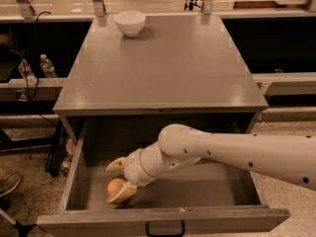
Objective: Pick orange from top drawer and place on counter
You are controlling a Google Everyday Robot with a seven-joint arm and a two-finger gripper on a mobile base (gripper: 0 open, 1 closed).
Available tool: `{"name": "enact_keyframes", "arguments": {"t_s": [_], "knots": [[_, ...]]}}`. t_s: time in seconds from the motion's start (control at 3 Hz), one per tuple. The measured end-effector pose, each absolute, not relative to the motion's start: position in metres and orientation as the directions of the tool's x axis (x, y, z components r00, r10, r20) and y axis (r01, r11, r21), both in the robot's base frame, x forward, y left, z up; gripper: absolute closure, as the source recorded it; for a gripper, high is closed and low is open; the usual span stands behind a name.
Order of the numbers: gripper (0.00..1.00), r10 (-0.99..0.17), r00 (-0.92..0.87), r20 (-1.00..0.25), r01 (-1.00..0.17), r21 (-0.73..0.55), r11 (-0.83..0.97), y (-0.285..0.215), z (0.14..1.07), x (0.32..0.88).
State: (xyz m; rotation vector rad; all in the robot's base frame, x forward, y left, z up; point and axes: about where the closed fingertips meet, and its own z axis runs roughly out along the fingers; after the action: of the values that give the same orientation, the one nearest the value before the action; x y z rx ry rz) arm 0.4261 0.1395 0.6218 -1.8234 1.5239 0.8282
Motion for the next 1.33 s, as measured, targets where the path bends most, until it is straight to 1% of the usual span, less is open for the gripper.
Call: {"name": "enact_keyframes", "arguments": {"t_s": [0.67, 1.0, 1.33], "knots": [[0.84, -0.582, 0.139, -0.801, -0.988, -0.070, -0.141, 0.136, 0.631, 0.429], [1.00, -0.548, 0.144, -0.824, -0.988, -0.089, -0.125, 0.124, 0.647, 0.432], [1.00, -0.502, 0.195, -0.842, -0.981, -0.164, -0.105, 0.102, 0.686, 0.434]]}}
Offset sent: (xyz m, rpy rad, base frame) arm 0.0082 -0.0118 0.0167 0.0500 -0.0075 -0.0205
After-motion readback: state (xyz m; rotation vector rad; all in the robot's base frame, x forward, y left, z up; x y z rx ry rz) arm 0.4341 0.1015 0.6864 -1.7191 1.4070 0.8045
